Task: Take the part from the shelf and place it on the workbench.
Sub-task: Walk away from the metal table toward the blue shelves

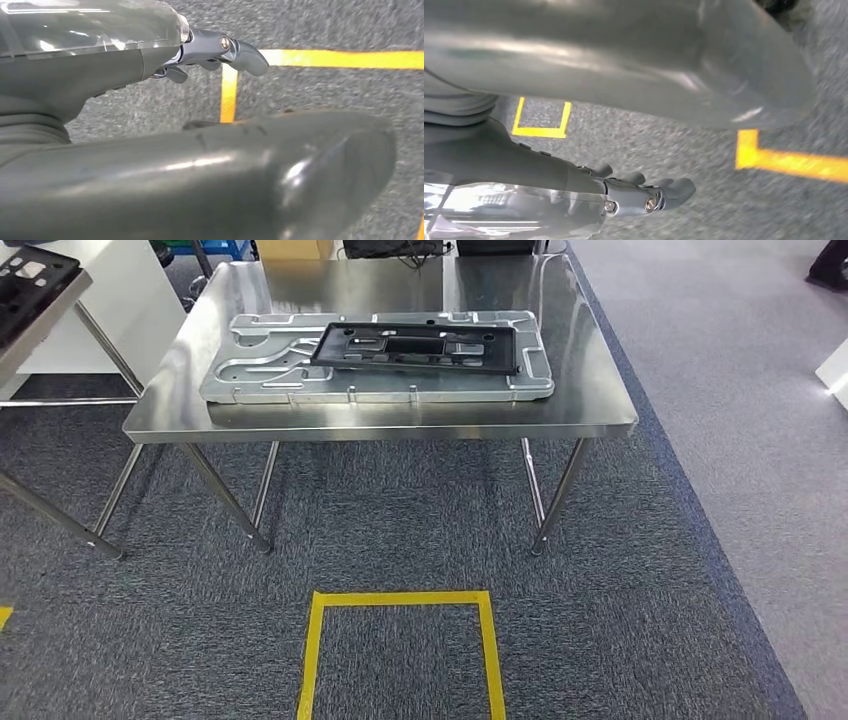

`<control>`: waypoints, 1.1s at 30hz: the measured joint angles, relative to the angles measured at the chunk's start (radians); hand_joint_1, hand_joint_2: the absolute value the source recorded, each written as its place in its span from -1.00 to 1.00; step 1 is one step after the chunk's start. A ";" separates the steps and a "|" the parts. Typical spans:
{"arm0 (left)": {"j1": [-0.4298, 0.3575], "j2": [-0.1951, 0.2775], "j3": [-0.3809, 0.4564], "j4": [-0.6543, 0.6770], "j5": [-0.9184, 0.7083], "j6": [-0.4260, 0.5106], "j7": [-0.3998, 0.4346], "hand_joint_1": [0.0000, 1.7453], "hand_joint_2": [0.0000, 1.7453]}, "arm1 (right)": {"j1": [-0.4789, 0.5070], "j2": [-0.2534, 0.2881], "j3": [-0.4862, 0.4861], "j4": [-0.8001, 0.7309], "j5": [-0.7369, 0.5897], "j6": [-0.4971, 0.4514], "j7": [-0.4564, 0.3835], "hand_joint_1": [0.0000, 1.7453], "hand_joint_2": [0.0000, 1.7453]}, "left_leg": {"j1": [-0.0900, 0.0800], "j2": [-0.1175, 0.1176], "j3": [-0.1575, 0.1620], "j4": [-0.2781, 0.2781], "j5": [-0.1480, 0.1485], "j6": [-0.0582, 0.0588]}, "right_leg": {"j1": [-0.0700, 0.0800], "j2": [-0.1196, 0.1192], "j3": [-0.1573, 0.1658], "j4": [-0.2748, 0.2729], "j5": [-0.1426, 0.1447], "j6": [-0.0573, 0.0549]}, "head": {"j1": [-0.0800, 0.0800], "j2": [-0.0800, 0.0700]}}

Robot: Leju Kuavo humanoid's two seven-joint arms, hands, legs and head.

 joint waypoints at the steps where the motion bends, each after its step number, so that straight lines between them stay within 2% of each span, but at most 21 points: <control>1: -0.001 0.000 -0.002 0.000 0.000 -0.001 0.000 -1.00 -1.00 | 0.001 0.000 -0.004 0.000 -0.001 0.000 0.000 -1.00 -1.00 | 0.003 0.000 -0.007 0.060 -0.025 -0.003 | 0.001 0.000 -0.017 0.002 0.012 0.000 | 0.000 0.000; 2: -0.001 0.000 -0.003 0.000 0.000 -0.001 0.000 -1.00 -1.00 | 0.002 0.000 -0.006 0.000 -0.002 0.000 0.000 -1.00 -1.00 | 0.005 0.000 -0.003 0.099 -0.024 -0.005 | 0.002 0.000 -0.035 0.005 0.024 0.002 | 0.000 0.000; 4: -0.003 0.000 -0.003 0.000 0.000 -0.001 0.000 -1.00 -1.00 | 0.003 0.000 -0.010 0.000 -0.003 0.001 0.000 -1.00 -1.00 | 0.007 0.000 0.048 0.084 0.031 -0.003 | 0.002 0.000 -0.072 0.012 0.047 0.006 | 0.000 0.000; 5: -0.004 0.000 -0.003 0.000 0.000 -0.001 0.000 -1.00 -1.00 | 0.003 0.000 -0.011 0.000 -0.003 0.001 0.000 -1.00 -1.00 | 0.007 -0.001 0.100 0.025 0.054 0.001 | 0.002 0.001 -0.086 0.016 0.057 0.009 | 0.000 0.000; 7: -0.009 0.000 -0.003 0.000 0.000 -0.001 -0.001 -1.00 -1.00 | 0.003 0.001 -0.014 0.000 -0.003 0.001 0.000 -1.00 -1.00 | 0.003 -0.003 0.224 -0.142 0.045 0.012 | 0.004 0.002 -0.104 0.020 0.076 0.018 | 0.000 0.000; 9: -0.014 0.000 -0.003 0.000 0.000 -0.001 -0.002 -1.00 -1.00 | 0.003 0.002 -0.016 0.001 -0.003 0.001 0.000 -1.00 -1.00 | -0.004 -0.004 0.284 -0.243 0.018 0.024 | 0.004 0.001 -0.111 0.018 0.097 0.031 | 0.000 0.000; 11: -0.012 0.000 -0.003 0.000 0.000 -0.001 -0.003 -1.00 -1.00 | 0.005 0.002 -0.017 0.001 -0.004 0.001 0.000 -1.00 -1.00 | -0.007 -0.001 0.271 -0.255 0.031 0.040 | 0.001 0.002 -0.118 0.016 0.109 0.044 | 0.000 0.000; 12: -0.011 0.000 -0.003 0.000 0.000 -0.001 -0.002 -1.00 -1.00 | 0.006 0.002 -0.018 0.001 -0.004 0.001 -0.001 -1.00 -1.00 | -0.006 0.002 0.261 -0.257 0.043 0.050 | -0.001 0.003 -0.125 0.028 0.090 0.048 | 0.000 0.000; 15: -0.009 0.001 -0.003 0.000 0.000 -0.001 -0.002 -1.00 -1.00 | 0.009 0.002 -0.019 0.002 0.000 0.000 -0.020 -1.00 -1.00 | -0.007 0.007 0.214 -0.258 0.084 0.069 | -0.003 0.007 -0.163 0.168 -0.061 0.051 | 0.000 0.000; 16: -0.009 0.001 -0.003 0.000 0.000 0.000 -0.002 -1.00 -1.00 | 0.010 0.002 -0.019 0.002 0.003 -0.001 -0.032 -1.00 -1.00 | -0.009 0.009 0.196 -0.255 0.097 0.070 | -0.003 0.007 -0.175 0.234 -0.099 0.052 | 0.000 0.000; 17: -0.008 0.001 -0.003 0.000 0.000 0.000 -0.002 -1.00 -1.00 | 0.012 0.002 -0.020 0.002 0.003 -0.002 -0.043 -1.00 -1.00 | -0.011 0.012 0.176 -0.251 0.109 0.071 | -0.003 0.007 -0.177 0.285 -0.110 0.053 | 0.000 0.000; 19: -0.008 0.001 -0.003 0.000 0.000 0.001 -0.002 -1.00 -1.00 | 0.012 0.002 -0.025 0.003 -0.007 0.000 -0.052 -1.00 -1.00 | -0.013 0.022 0.135 -0.236 0.129 0.070 | -0.002 0.006 -0.143 0.302 -0.062 0.054 | 0.000 0.000; 21: -0.008 0.001 -0.003 0.000 0.000 0.002 -0.001 -1.00 -1.00 | 0.007 0.001 -0.032 0.003 -0.017 0.006 -0.053 -1.00 -1.00 | -0.014 0.031 0.096 -0.213 0.143 0.064 | 0.000 -0.009 -0.039 0.185 -0.020 0.051 | 0.000 0.000; 23: -0.009 0.001 -0.004 0.000 0.000 0.003 -0.001 -1.00 -1.00 | 0.002 0.000 -0.035 0.002 -0.014 0.014 -0.053 -1.00 -1.00 | -0.015 0.038 0.072 -0.192 0.154 0.054 | 0.005 -0.021 0.065 0.036 -0.044 0.044 | 0.000 0.000; 24: -0.011 0.001 -0.004 0.000 0.000 0.004 -0.001 -1.00 -1.00 | 0.001 0.000 -0.036 0.002 -0.012 0.018 -0.052 -1.00 -1.00 | -0.015 0.042 0.065 -0.187 0.162 0.049 | 0.007 -0.020 0.089 -0.006 -0.059 0.039 | 0.000 0.000; 26: -0.014 0.002 -0.006 0.000 0.001 0.006 -0.001 -1.00 -1.00 | 0.002 0.001 -0.039 0.004 -0.009 0.022 -0.051 -1.00 -1.00 | -0.014 0.046 0.057 -0.186 0.177 0.038 | 0.006 -0.019 0.081 -0.026 -0.056 0.028 | 0.000 0.000; 27: -0.014 0.004 -0.007 0.000 0.001 0.008 -0.001 -1.00 -1.00 | 0.001 0.002 -0.041 0.004 -0.009 0.022 -0.051 -1.00 -1.00 | -0.013 0.039 0.052 -0.179 0.165 0.031 | 0.004 -0.019 0.071 -0.026 -0.044 0.020 | 0.000 0.000; 29: -0.010 0.006 -0.009 0.000 0.001 0.008 -0.002 -1.00 -1.00 | -0.002 0.005 -0.044 0.006 -0.009 0.021 -0.051 -1.00 -1.00 | -0.008 0.017 0.030 -0.116 0.083 0.017 | -0.001 -0.020 0.043 -0.027 -0.017 0.007 | 0.000 0.000; 31: -0.007 0.006 -0.010 0.000 0.001 0.009 -0.002 -1.00 -1.00 | -0.004 0.005 -0.047 0.006 -0.009 0.020 -0.051 -1.00 -1.00 | -0.001 0.004 0.007 0.004 -0.015 0.006 | 0.000 -0.019 0.010 -0.024 0.008 0.003 | 0.000 0.000; 32: -0.008 0.006 -0.010 0.000 0.001 0.009 -0.003 -1.00 -1.00 | -0.004 0.005 -0.047 0.006 -0.009 0.020 -0.051 -1.00 -1.00 | 0.003 0.002 0.003 0.059 -0.031 0.002 | 0.000 -0.019 -0.008 -0.020 0.021 0.004 | 0.000 0.000; 33: -0.008 0.006 -0.010 0.000 0.001 0.009 -0.003 -1.00 -1.00 | -0.004 0.005 -0.048 0.006 -0.009 0.020 -0.050 -1.00 -1.00 | 0.006 0.002 0.010 0.092 -0.021 -0.002 | 0.000 -0.018 -0.028 -0.014 0.032 0.006 | 0.000 0.000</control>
